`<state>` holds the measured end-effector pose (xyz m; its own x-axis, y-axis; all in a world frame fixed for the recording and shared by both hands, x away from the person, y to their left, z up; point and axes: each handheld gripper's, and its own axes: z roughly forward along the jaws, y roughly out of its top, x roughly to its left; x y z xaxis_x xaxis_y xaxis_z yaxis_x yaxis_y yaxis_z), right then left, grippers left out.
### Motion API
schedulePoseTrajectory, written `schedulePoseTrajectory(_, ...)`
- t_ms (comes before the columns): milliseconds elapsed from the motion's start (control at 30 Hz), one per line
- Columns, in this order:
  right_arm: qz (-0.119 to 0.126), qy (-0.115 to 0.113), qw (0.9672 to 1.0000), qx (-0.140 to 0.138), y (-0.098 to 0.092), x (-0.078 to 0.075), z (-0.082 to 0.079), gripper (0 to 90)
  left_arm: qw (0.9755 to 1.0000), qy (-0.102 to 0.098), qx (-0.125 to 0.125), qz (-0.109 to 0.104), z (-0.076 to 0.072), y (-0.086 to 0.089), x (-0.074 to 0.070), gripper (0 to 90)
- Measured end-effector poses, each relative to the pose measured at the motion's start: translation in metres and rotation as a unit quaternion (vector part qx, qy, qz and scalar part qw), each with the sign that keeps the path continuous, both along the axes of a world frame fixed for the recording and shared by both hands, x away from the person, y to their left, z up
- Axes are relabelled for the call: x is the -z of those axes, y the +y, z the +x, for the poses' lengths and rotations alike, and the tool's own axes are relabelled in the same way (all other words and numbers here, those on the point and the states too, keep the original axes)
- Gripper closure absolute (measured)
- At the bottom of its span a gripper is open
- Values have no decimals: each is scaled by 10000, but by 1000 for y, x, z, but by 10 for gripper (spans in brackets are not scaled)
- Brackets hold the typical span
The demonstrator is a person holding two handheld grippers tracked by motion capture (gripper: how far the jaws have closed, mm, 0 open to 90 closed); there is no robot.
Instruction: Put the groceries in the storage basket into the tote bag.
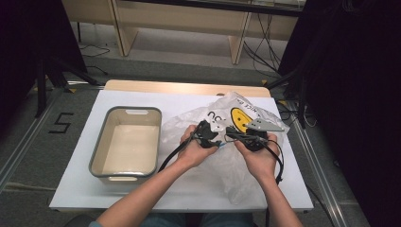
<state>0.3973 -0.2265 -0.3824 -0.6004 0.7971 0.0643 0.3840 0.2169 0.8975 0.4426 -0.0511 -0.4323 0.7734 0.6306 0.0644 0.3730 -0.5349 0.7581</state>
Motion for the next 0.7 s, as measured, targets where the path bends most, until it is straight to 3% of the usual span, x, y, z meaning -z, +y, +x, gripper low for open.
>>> schedulePoseTrajectory(167,-44,97,9999,-21,-4,4,-2,900,9999,110,130,1,-21,18,-11,512)
schedulePoseTrajectory(467,-261,459,9984,-195,-9,15,-11,900,9998,170,2,-59,-55,61,-25,498)
schedulePoseTrajectory(567,-321,684,9966,-326,-7,23,-13,900,9996,124,-136,-208,-59,75,-29,517)
schedulePoseTrajectory(700,-528,1071,9912,-574,-3,34,-14,900,9988,195,-286,-352,-56,85,-31,551)
